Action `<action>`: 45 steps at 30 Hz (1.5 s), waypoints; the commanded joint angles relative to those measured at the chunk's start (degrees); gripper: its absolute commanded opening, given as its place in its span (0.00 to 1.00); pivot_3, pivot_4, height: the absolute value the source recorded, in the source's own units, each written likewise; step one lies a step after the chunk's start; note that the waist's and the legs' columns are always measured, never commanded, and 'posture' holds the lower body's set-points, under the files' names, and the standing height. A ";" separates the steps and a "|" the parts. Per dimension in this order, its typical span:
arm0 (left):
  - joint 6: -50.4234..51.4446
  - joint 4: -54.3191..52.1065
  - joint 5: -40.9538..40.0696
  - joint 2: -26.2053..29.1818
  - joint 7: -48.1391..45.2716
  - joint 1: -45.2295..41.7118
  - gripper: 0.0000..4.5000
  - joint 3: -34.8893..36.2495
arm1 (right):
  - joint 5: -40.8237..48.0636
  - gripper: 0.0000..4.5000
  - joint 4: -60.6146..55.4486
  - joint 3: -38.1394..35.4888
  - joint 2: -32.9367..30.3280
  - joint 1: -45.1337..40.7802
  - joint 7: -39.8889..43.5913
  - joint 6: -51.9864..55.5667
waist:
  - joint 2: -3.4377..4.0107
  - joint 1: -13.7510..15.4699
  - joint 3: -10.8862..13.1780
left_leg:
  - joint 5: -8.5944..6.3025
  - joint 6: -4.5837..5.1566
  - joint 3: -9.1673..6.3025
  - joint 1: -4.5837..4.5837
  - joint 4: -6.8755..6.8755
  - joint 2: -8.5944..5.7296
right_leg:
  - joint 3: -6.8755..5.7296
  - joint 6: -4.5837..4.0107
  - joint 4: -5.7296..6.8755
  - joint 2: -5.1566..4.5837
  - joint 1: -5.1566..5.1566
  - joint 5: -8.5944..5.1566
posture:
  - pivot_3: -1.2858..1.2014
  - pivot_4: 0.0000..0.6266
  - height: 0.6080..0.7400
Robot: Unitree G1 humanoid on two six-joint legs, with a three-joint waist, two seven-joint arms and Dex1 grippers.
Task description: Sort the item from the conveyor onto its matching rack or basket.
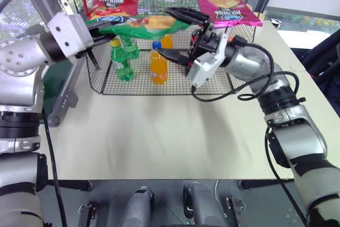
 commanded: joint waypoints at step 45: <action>-5.08 -12.84 24.56 0.02 36.13 16.36 0.99 15.77 | -9.76 0.00 -7.25 -2.91 0.93 -2.11 -11.76 12.28 | 0.00 -0.01 0.00 | 0.00 0.00 0.07 0.06 -0.01 0.01 | 0.12 -0.02 0.06 -0.01 -0.03 0.02 | 0.52 0.24 1.00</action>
